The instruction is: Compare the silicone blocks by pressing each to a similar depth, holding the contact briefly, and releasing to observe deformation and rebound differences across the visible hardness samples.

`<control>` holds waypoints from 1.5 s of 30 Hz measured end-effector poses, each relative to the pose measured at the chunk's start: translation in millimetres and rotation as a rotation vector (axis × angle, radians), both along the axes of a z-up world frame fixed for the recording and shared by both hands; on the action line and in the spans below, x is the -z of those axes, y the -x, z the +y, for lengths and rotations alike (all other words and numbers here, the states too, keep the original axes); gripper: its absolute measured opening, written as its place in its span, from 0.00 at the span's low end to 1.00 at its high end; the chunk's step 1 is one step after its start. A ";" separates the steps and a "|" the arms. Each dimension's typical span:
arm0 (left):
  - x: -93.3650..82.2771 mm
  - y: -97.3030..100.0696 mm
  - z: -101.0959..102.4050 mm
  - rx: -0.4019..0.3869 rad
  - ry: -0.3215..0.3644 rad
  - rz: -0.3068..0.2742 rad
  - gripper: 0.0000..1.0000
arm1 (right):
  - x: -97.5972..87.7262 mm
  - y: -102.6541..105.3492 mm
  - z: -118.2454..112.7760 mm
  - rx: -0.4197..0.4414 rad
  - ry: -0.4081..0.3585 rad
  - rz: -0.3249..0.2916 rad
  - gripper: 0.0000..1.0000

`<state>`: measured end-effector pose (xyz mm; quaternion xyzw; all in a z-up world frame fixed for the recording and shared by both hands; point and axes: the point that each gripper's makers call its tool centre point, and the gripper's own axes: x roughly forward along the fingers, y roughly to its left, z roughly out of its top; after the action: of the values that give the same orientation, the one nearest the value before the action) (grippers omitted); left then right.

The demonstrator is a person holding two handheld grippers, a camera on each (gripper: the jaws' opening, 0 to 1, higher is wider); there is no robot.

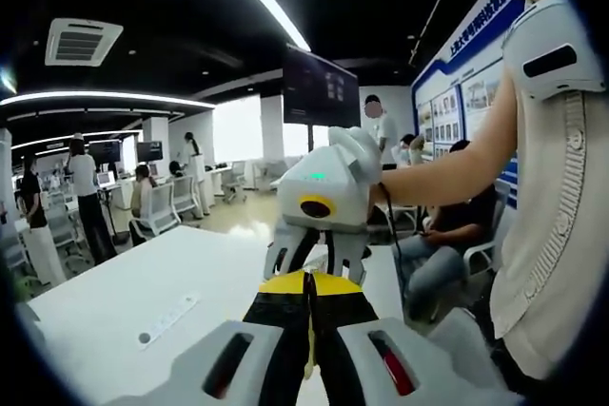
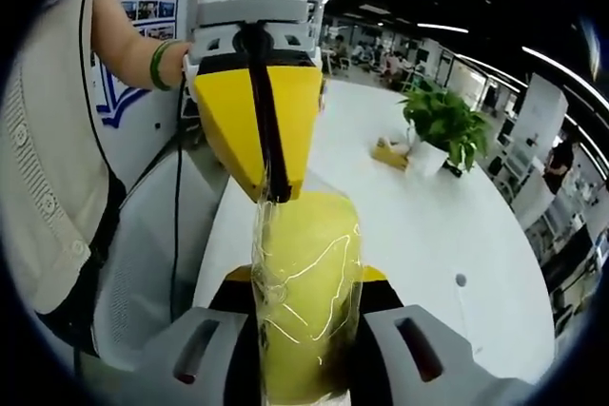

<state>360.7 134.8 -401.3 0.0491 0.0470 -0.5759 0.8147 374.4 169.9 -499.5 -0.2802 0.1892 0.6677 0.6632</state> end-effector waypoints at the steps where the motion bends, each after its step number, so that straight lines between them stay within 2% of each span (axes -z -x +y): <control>1: 0.2 0.1 0.3 0.001 0.000 0.001 0.00 | 0.1 0.2 0.1 0.000 0.000 0.001 0.21; 12: -0.5 -0.6 3.5 -0.004 0.008 0.001 0.00 | -0.2 1.9 3.0 0.006 -0.006 0.042 0.25; 32: 2.4 -1.8 5.7 -0.012 0.012 0.004 0.00 | 3.5 1.7 3.1 0.008 0.004 0.055 0.30; 45: 8.3 -5.0 7.7 -0.020 0.019 0.032 0.00 | 9.3 3.7 1.7 0.017 0.010 0.093 0.36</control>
<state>365.7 142.5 -409.7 0.0319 0.0550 -0.5689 0.8199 370.7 171.7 -508.8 -0.2505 0.2253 0.6735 0.6579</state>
